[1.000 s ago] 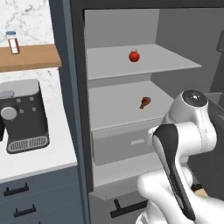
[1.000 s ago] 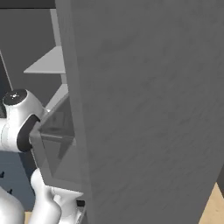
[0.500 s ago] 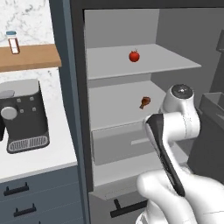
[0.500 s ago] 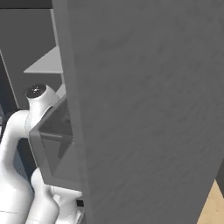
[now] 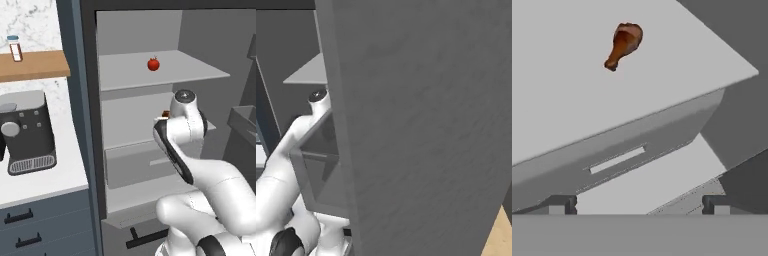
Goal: Place one tomato and one chicken drumstick in each tupperware on the nearby counter, to pack two identical lunches.
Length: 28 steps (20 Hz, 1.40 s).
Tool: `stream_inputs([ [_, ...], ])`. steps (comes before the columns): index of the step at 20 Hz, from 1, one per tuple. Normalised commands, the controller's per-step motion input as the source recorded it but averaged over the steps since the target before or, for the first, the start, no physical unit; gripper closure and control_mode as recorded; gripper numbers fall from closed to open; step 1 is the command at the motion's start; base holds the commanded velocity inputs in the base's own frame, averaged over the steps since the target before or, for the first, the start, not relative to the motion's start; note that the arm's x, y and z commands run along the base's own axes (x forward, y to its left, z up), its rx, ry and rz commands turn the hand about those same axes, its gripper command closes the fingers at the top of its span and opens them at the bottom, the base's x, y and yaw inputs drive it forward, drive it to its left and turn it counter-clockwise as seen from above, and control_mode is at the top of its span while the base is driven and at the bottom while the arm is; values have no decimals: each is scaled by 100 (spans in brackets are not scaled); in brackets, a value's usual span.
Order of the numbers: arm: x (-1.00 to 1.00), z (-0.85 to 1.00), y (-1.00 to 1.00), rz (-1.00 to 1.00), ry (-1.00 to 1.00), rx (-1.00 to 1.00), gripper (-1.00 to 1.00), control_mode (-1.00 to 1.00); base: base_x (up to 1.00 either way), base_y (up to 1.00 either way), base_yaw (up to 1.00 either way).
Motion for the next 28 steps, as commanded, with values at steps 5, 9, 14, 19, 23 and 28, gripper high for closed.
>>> stream_inputs([
  [5,99,-18,-31,-21,0,12,-100,-100,0,0,0],
  [9,96,-22,-31,-19,0,8,-100,-100,0,0,0],
  [14,81,-28,-2,-11,0,0,-100,-100,0,0,0],
  [19,80,-35,0,-7,0,0,-100,-100,0,0,0],
  [23,76,-41,-6,-6,0,0,-100,-100,0,0,0],
  [28,76,-37,-9,-6,0,0,-100,-100,0,0,0],
])
